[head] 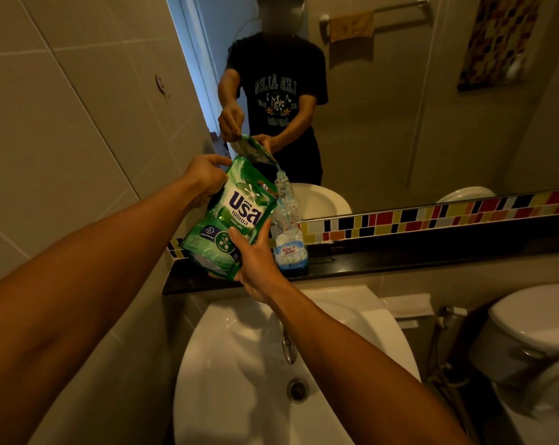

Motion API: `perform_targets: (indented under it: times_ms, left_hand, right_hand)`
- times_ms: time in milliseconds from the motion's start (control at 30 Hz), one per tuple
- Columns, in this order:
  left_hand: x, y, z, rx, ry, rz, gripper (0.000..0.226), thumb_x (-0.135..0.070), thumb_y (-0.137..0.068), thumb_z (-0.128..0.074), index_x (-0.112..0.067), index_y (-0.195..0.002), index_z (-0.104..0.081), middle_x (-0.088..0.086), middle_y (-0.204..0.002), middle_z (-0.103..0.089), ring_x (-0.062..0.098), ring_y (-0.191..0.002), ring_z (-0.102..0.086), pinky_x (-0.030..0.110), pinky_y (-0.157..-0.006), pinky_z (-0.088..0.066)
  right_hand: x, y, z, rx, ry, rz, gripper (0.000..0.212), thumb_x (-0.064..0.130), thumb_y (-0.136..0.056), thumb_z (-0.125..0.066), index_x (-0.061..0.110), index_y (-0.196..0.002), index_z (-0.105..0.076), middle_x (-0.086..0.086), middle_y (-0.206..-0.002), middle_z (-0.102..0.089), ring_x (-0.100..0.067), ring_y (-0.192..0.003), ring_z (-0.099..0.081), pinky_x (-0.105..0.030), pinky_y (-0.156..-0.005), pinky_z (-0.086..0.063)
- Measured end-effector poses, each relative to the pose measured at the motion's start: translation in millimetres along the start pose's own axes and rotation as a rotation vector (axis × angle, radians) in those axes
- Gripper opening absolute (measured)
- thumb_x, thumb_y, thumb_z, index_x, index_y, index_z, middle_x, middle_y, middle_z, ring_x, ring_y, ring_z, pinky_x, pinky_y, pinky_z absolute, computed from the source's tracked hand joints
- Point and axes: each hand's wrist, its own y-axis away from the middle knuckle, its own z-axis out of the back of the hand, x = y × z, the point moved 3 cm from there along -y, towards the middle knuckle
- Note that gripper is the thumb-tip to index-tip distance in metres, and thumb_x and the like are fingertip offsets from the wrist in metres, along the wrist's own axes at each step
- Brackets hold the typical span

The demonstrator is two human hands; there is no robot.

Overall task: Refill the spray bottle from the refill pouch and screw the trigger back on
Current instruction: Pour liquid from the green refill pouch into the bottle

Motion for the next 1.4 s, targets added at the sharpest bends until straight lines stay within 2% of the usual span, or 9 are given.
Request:
perform_targets:
  times_ms: [333, 500, 633, 1100, 1200, 1300, 1400]
  left_hand:
    - [-2, -5, 0, -0.004, -0.017, -0.008, 0.043, 0.006, -0.091, -0.057, -0.016, -0.128, -0.060, 0.018, -0.124, -0.063, 0.023, -0.086, -0.067, 0.025, -0.056, -0.052]
    - [-4, -4, 0, 0.004, -0.020, 0.004, 0.041, 0.005, -0.091, -0.058, -0.017, -0.126, -0.060, 0.014, -0.116, -0.066, 0.016, -0.072, -0.067, 0.018, -0.040, -0.050]
    - [-5, -3, -1, 0.009, -0.011, 0.007, 0.041, 0.006, -0.091, -0.057, -0.016, -0.126, -0.061, 0.015, -0.111, -0.066, 0.017, -0.071, -0.067, 0.017, -0.038, -0.049]
    - [-11, 4, -3, 0.000, -0.010, -0.009, 0.042, 0.008, -0.091, -0.056, -0.013, -0.127, -0.060, 0.014, -0.104, -0.065, 0.017, -0.068, -0.064, 0.017, -0.037, -0.049]
    - [-11, 4, -3, 0.007, -0.019, -0.006, 0.042, 0.008, -0.092, -0.055, -0.013, -0.128, -0.059, 0.015, -0.107, -0.066, 0.017, -0.069, -0.064, 0.020, -0.041, -0.050]
    - [-11, 4, -3, 0.008, -0.014, -0.005, 0.042, 0.007, -0.093, -0.053, -0.013, -0.129, -0.059, 0.016, -0.108, -0.066, 0.017, -0.069, -0.064, 0.017, -0.038, -0.049]
    - [-11, 4, -3, 0.010, -0.023, -0.010, 0.041, 0.006, -0.094, -0.054, -0.014, -0.129, -0.059, 0.016, -0.113, -0.065, 0.017, -0.071, -0.065, 0.020, -0.044, -0.051]
  right_hand:
    - [-1, -4, -1, -0.009, -0.015, -0.002, 0.092, 0.017, -0.104, -0.064, 0.055, -0.161, -0.003, -0.005, -0.155, -0.053, -0.036, -0.137, -0.057, -0.077, -0.102, -0.046]
    - [-1, -4, -1, -0.008, -0.026, -0.006, 0.093, 0.017, -0.103, -0.064, 0.053, -0.162, -0.001, -0.006, -0.156, -0.052, -0.035, -0.136, -0.058, -0.076, -0.103, -0.046]
    - [-1, -4, -1, -0.006, -0.040, -0.012, 0.094, 0.017, -0.103, -0.064, 0.053, -0.162, 0.000, -0.006, -0.155, -0.053, -0.035, -0.135, -0.059, -0.077, -0.103, -0.045]
    - [0, -2, -3, -0.010, -0.053, -0.018, 0.095, 0.015, -0.104, -0.063, 0.052, -0.162, 0.002, -0.007, -0.156, -0.052, -0.038, -0.137, -0.057, -0.079, -0.102, -0.044]
    - [0, -1, -2, -0.004, -0.042, -0.024, 0.093, 0.017, -0.104, -0.063, 0.054, -0.161, 0.001, -0.006, -0.155, -0.053, -0.038, -0.136, -0.058, -0.080, -0.101, -0.045]
    - [0, -1, -1, 0.000, -0.038, -0.024, 0.093, 0.017, -0.104, -0.063, 0.054, -0.161, 0.000, -0.005, -0.155, -0.053, -0.036, -0.136, -0.058, -0.079, -0.101, -0.045]
    - [0, -1, -1, -0.003, -0.040, -0.021, 0.094, 0.017, -0.104, -0.064, 0.052, -0.162, 0.001, -0.005, -0.156, -0.053, -0.035, -0.136, -0.059, -0.078, -0.101, -0.046]
